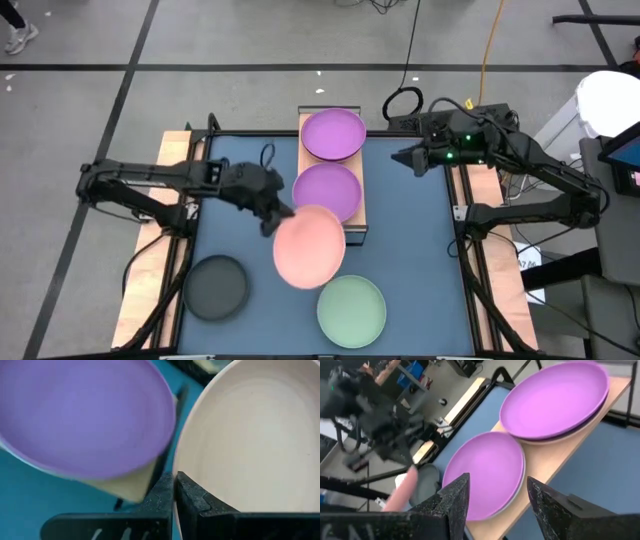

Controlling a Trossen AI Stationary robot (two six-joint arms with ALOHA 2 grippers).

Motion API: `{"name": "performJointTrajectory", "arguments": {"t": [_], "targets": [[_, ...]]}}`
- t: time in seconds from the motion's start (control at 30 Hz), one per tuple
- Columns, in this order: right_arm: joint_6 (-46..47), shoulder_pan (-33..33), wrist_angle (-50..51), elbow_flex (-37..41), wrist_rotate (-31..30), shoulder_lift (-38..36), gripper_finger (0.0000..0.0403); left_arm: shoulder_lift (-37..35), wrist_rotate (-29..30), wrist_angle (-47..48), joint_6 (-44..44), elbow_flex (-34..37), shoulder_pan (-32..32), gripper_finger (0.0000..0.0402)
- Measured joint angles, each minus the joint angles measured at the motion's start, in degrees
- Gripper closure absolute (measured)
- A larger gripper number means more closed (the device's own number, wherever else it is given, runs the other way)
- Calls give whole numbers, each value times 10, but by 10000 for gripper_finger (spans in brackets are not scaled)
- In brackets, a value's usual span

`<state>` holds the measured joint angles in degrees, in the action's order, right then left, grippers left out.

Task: Place and stack plates onto a shelf
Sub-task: Stack the orange plate on top of the purple plate on the shelf

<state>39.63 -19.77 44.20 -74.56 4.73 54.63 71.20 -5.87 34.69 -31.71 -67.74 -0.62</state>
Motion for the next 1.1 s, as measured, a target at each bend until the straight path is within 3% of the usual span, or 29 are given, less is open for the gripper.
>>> {"name": "performJointTrajectory", "arguments": {"t": [0.57, 0.73, 1.1], "targets": [[2, 84, 62, 0, -6, 0, 222, 0, 1, -3, -51, -67, 141, 396], [2, 107, 62, 0, -34, 0, 222, 0, 9, 17, -75, -68, 176, 396], [27, 137, 67, 0, -66, 0, 222, 71, 15, 43, -135, -68, 180, 396]]}}
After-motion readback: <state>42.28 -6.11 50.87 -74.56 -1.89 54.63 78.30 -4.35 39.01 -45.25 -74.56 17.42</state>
